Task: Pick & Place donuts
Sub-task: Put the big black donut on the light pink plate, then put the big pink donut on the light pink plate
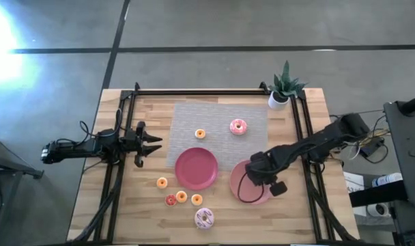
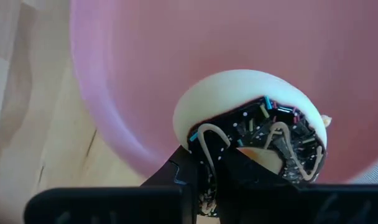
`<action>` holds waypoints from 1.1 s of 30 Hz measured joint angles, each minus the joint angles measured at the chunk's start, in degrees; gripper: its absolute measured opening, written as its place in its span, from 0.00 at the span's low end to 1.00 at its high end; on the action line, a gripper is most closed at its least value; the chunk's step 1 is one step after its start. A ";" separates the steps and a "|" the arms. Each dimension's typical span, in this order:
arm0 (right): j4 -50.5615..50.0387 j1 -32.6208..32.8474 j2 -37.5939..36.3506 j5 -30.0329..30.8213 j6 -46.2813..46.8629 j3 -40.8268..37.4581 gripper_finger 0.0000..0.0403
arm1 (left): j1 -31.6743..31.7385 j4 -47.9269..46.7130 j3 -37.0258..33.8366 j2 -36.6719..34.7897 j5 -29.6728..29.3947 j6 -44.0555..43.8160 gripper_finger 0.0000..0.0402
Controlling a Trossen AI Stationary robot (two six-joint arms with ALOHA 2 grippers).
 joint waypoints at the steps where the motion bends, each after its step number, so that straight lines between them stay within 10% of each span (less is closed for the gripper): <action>1: 0.30 0.00 0.71 -0.19 0.00 0.00 0.05 | 0.00 0.00 0.00 0.00 0.01 0.00 0.28; 28: -0.18 -0.09 -3.29 -2.86 7.40 0.04 0.59 | 0.00 0.00 0.00 0.00 0.00 0.00 0.28; 33: -0.22 -0.18 -4.78 5.27 11.35 0.71 0.59 | 0.00 0.00 0.00 0.00 0.00 0.00 0.28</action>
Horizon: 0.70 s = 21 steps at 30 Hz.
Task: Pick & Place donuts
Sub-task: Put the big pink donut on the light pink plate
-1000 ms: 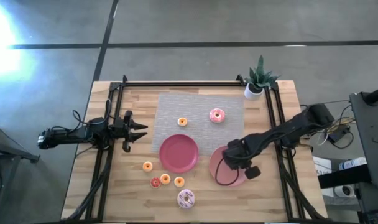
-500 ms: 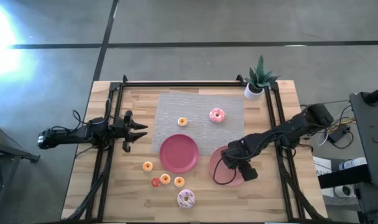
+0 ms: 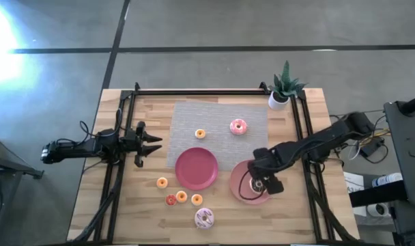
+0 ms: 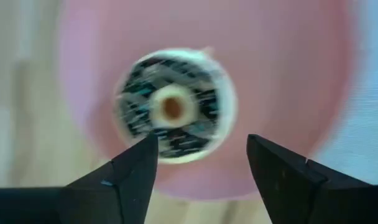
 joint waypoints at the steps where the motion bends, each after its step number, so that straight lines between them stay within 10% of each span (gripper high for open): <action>1: 0.19 -0.30 -0.73 2.75 0.66 0.33 0.58 | 0.00 0.00 0.00 0.00 0.00 0.00 0.28; 8: 3.64 -13.11 -4.01 12.69 1.14 1.32 0.54 | 0.00 0.00 0.00 0.00 0.00 0.00 0.28; 16: 5.03 -40.56 -0.79 2.55 5.90 4.40 0.54 | 0.00 0.00 0.00 0.00 0.00 0.00 0.28; 21: 4.98 -45.02 5.67 0.72 4.21 8.08 0.54 | 0.00 0.00 0.00 0.01 0.00 0.00 0.28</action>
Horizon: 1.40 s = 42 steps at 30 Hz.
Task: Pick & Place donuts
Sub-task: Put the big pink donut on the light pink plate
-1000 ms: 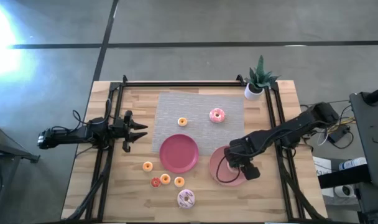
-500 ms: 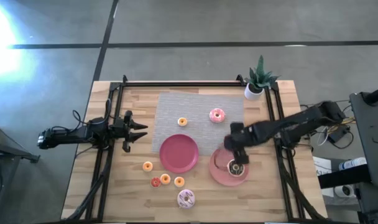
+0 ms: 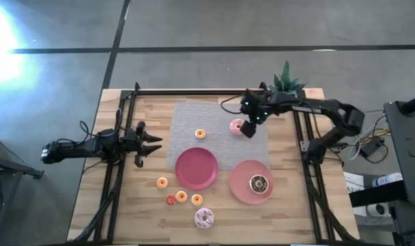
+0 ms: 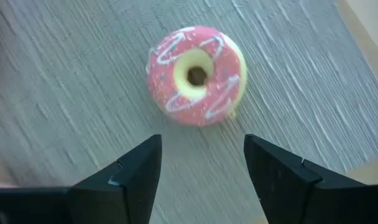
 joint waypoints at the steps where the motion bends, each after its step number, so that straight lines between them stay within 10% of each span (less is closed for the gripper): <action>1: 0.03 0.07 1.65 -0.02 -0.68 0.99 0.54 | 0.00 0.00 0.00 0.00 0.00 0.00 0.28; 31: -0.42 -2.48 22.74 2.56 -9.56 11.87 0.53 | 0.00 0.00 0.00 0.01 0.00 0.00 0.28; 42: -0.86 -2.53 23.38 -1.73 -9.99 12.14 0.17 | 0.00 0.00 0.00 0.00 0.01 0.00 0.28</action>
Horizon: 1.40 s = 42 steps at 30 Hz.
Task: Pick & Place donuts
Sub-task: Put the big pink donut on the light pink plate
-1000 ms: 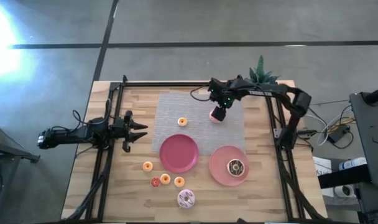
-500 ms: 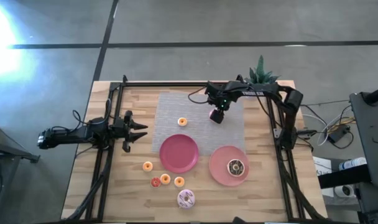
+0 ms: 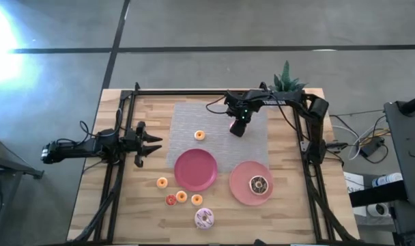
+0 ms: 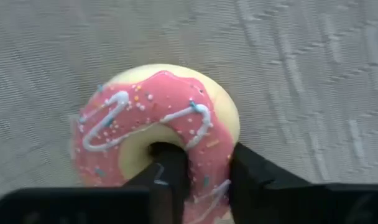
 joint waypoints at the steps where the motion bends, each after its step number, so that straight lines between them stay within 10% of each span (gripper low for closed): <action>1: -0.24 0.03 -0.92 -0.35 -0.02 0.22 0.13 | 0.00 0.00 0.00 0.00 -0.01 0.00 0.28; 19: -9.78 18.81 -20.93 -5.95 -0.90 -5.43 0.05 | 0.00 0.00 0.00 0.01 0.01 0.00 0.28; 29: 0.41 32.49 -20.31 -6.01 16.15 -16.39 0.05 | 0.00 0.00 0.00 0.01 -0.01 0.00 0.28; 42: 6.79 34.51 -18.55 -3.74 35.75 -20.68 0.12 | 0.00 0.01 0.00 0.01 0.00 0.00 0.28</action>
